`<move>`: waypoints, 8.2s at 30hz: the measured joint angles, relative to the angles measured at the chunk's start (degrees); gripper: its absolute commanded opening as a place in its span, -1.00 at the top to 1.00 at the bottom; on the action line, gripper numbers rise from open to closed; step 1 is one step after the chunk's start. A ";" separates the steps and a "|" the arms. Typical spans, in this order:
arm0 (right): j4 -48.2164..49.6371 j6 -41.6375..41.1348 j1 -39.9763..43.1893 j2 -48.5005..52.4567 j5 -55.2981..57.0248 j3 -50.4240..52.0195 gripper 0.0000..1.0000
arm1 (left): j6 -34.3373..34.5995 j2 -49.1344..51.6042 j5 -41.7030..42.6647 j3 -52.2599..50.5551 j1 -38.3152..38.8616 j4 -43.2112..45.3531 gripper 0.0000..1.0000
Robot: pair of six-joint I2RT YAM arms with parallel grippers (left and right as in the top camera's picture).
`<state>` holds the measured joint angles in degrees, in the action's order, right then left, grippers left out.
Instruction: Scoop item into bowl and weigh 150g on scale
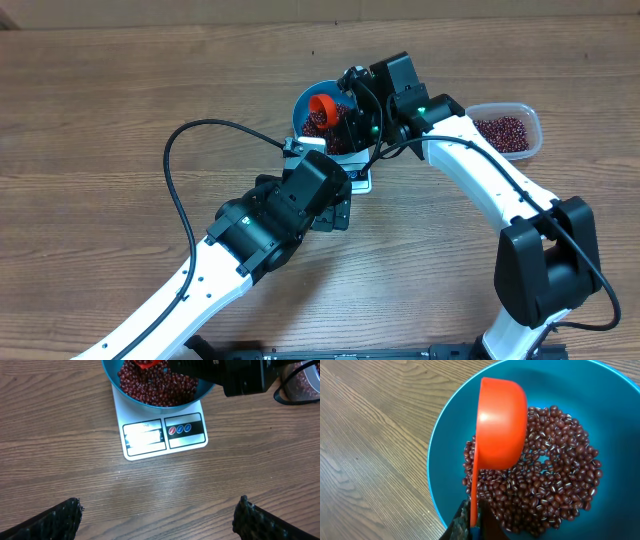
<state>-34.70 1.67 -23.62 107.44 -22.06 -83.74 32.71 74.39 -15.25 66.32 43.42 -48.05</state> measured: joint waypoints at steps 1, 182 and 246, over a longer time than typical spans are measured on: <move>0.33 0.00 0.00 0.00 0.04 0.00 0.93 | 0.00 0.00 0.02 0.00 0.00 0.00 -0.99; -17.33 -34.40 26.21 -11.37 24.26 6.67 -0.13 | 0.00 0.00 0.02 0.00 0.00 -0.02 -0.99; -54.07 -4.63 26.21 -10.51 33.24 -23.23 -1.00 | 0.00 0.00 0.02 0.00 0.00 0.00 -0.99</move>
<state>-88.77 -2.96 2.59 96.92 11.18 -106.98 32.71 74.39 -15.22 66.32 43.42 -48.05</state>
